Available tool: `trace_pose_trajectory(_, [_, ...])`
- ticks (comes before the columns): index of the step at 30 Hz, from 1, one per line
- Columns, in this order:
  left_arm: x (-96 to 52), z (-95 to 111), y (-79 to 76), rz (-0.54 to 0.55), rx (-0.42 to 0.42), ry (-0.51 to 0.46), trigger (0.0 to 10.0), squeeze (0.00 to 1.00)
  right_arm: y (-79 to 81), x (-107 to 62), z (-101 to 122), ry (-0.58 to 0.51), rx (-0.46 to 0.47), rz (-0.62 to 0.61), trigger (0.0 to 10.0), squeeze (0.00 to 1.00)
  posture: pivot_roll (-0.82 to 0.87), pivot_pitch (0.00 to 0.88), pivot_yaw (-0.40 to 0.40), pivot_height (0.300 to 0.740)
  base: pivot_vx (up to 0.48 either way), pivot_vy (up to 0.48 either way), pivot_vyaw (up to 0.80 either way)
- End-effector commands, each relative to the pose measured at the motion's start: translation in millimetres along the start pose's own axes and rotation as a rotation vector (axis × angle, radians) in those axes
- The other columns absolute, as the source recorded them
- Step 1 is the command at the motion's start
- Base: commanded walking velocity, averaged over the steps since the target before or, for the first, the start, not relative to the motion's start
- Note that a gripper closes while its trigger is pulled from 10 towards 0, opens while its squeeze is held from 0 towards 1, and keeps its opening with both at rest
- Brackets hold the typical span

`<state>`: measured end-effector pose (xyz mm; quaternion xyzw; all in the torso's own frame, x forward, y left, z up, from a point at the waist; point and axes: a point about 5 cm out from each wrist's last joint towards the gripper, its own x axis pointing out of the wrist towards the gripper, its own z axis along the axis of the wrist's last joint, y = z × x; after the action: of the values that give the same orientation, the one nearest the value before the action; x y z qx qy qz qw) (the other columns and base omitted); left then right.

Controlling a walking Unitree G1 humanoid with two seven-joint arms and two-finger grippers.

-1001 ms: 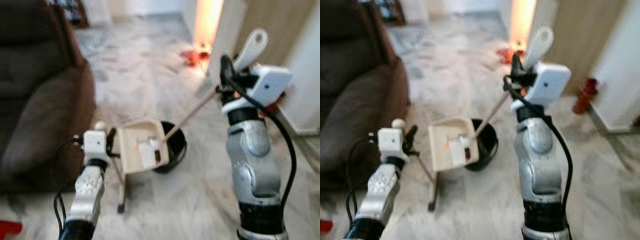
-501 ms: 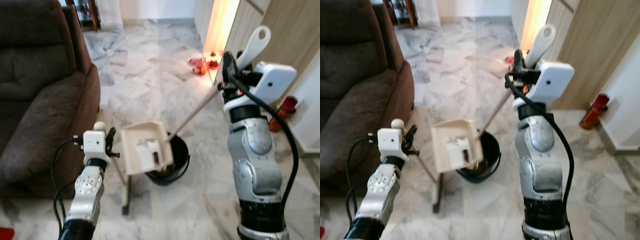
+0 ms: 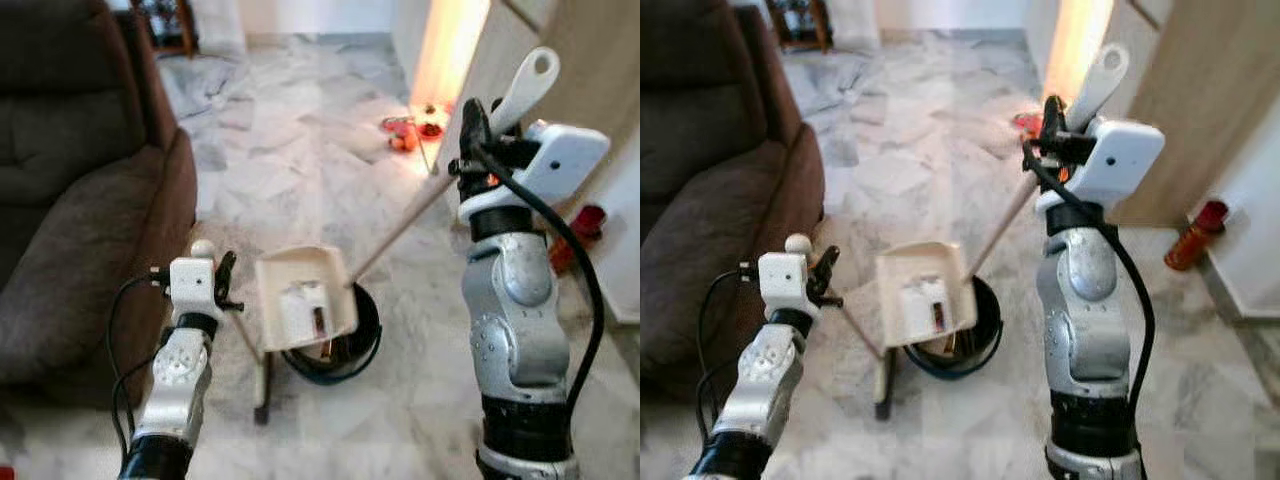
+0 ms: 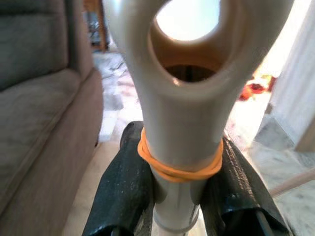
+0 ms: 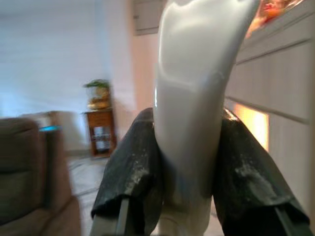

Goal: Sweep floor

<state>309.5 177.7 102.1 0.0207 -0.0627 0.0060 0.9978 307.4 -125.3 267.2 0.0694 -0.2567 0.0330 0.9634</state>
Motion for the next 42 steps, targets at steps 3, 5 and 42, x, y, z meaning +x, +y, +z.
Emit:
trace_pose_trajectory(3, [3.5, 12.3, 3.1, 0.006, 0.03, -0.062, 10.0, 0.0, 2.8, 1.8, 17.9, -0.096, 0.057, 0.003, 10.0, 0.0, 0.06, 0.088, 0.002, 0.74, 0.0, 0.0, 0.0])
trace_pose_trajectory(5, [3.4, 12.2, 2.8, 0.005, 0.029, -0.061, 10.0, 0.0, 2.0, 1.6, 18.3, -0.1, 0.047, -0.005, 10.0, 0.0, 0.05, 0.089, 0.002, 0.74, 0.0, 0.0, 0.0])
trace_pose_trajectory(42, [2.8, 10.6, 1.4, 0.002, 0.03, -0.052, 10.0, 0.0, 3.4, 2.1, 10.7, -0.065, 0.043, -0.011, 10.0, 0.0, 0.05, 0.088, -0.003, 0.74, 0.117, 0.0, -0.13])
